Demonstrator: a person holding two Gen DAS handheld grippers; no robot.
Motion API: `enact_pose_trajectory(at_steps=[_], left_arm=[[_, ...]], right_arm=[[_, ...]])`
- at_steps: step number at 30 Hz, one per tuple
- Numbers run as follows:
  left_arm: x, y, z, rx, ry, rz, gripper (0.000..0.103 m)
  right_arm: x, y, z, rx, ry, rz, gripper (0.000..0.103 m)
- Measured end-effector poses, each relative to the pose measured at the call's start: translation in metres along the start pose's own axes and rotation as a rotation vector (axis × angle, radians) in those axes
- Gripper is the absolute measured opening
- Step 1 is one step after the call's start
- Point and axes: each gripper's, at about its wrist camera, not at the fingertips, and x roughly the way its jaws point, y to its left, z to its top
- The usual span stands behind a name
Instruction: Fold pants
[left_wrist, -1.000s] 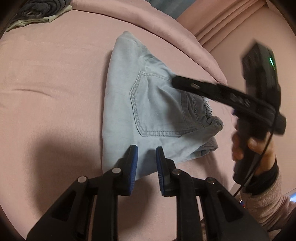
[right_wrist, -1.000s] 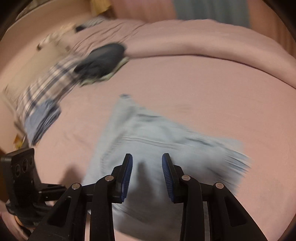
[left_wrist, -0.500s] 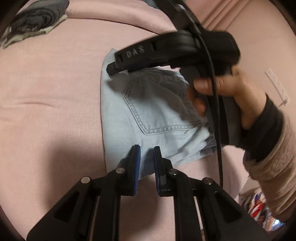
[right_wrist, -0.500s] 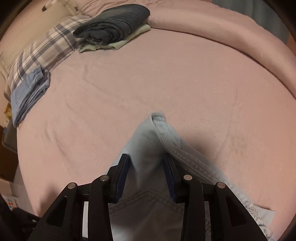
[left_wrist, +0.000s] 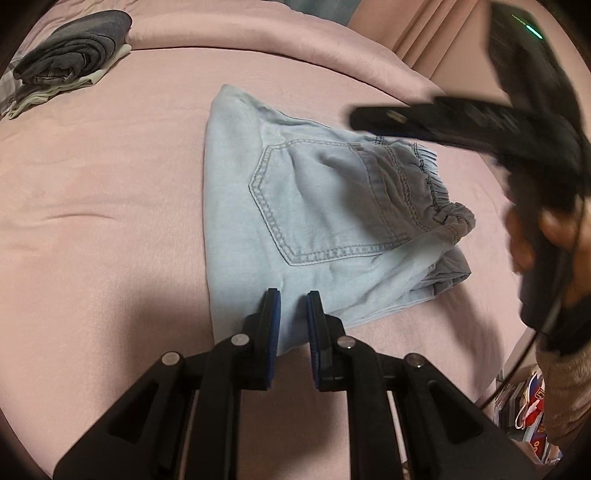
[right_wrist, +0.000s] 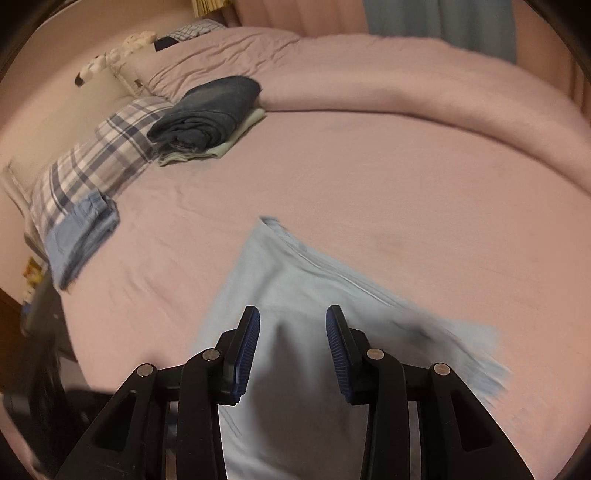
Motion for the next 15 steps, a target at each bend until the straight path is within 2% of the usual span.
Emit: enact_pose_trajectory(at_steps=[4,7,13,15], left_arm=[[0.001,-0.004,0.001,0.002,0.006,0.009,0.014],[0.002,-0.005,0.002,0.005,0.01,0.015,0.014],[0.002,-0.007,0.002,0.023,0.019,0.041,0.014],[0.003,-0.007,0.002,0.034,0.018,0.055,0.014]], right_arm=[[-0.021,-0.008,-0.022,-0.016,-0.023,-0.064,0.038],[-0.031,-0.012,-0.039,-0.017,-0.029,-0.081,0.038],[-0.018,-0.017,-0.069,-0.02,0.045,-0.105,0.038],[-0.017,-0.015,-0.074,-0.036,0.034,-0.118,0.038]])
